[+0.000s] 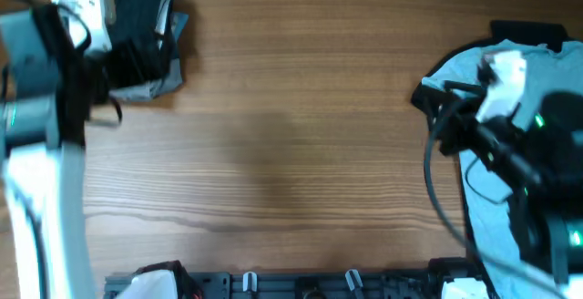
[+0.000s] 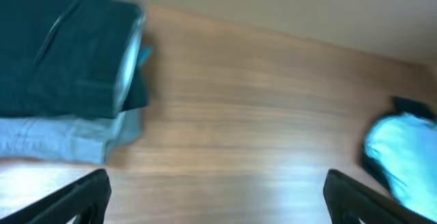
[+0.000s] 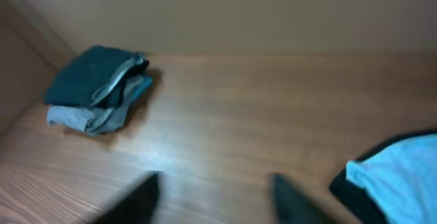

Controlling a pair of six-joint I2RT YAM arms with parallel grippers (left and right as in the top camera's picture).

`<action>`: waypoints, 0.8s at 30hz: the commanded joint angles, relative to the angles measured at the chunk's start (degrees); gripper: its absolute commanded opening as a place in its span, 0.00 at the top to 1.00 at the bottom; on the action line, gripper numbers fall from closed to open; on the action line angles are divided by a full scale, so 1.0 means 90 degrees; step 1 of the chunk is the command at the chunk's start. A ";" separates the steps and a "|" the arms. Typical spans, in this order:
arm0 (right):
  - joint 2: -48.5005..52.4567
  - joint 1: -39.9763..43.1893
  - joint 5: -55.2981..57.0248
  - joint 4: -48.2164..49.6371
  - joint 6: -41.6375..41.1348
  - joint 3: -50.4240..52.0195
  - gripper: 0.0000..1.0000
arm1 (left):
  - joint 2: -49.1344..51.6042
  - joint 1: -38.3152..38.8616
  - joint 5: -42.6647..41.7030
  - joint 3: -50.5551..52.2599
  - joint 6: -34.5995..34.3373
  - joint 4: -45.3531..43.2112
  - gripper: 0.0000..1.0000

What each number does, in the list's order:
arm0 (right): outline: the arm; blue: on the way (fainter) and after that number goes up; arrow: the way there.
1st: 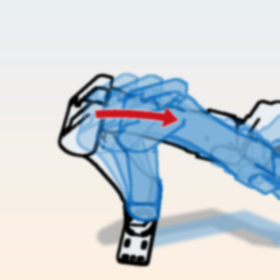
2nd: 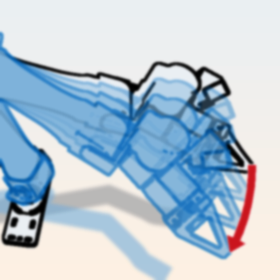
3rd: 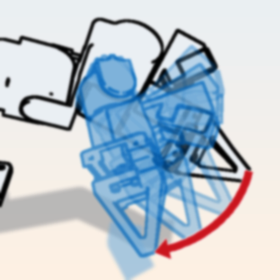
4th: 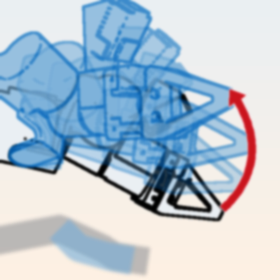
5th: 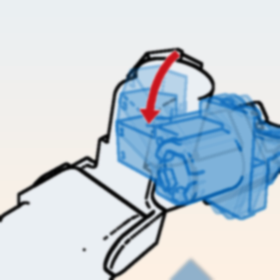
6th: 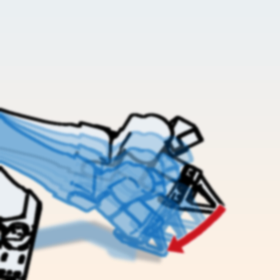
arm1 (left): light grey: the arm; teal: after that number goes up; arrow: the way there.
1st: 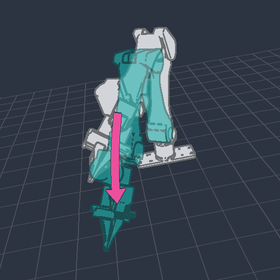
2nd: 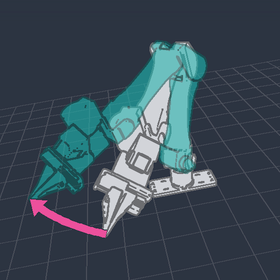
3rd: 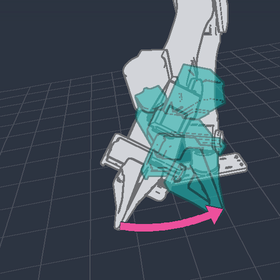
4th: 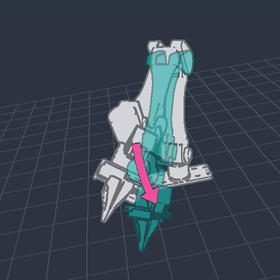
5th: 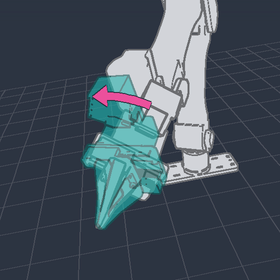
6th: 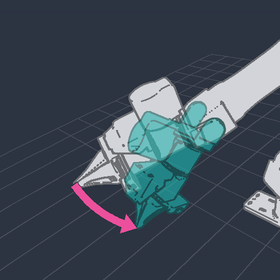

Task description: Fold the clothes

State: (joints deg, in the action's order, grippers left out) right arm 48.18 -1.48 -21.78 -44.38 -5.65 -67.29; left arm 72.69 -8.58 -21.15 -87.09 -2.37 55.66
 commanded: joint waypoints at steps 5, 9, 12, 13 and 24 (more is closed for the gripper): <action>-0.0714 -0.0032 0.0136 -0.0032 0.0277 -0.0061 0.00 | -0.1239 0.0364 0.0719 0.0007 0.0068 0.0658 0.00; -0.0673 -0.0032 0.0134 -0.0056 0.0272 -0.0058 0.00 | -0.1479 0.0364 0.0719 0.0007 0.0068 0.0658 0.00; -0.0583 -0.0032 0.0136 -0.0083 0.0272 -0.0053 0.00 | -0.1518 0.0364 0.0719 0.0007 0.0068 0.0658 0.00; -0.0561 -0.0032 0.0138 -0.0095 0.0277 -0.0053 0.00 | -0.1518 0.0364 0.0719 0.0007 0.0068 0.0658 0.00; -0.1112 -0.0039 0.0491 0.1287 0.1035 0.1025 0.00 | -0.1474 0.0364 0.0719 0.0007 0.0068 0.0658 0.00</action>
State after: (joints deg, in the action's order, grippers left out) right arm 42.41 -1.48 -18.76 -37.76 -1.91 -63.70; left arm 59.35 -5.61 -15.22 -87.22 -2.37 61.58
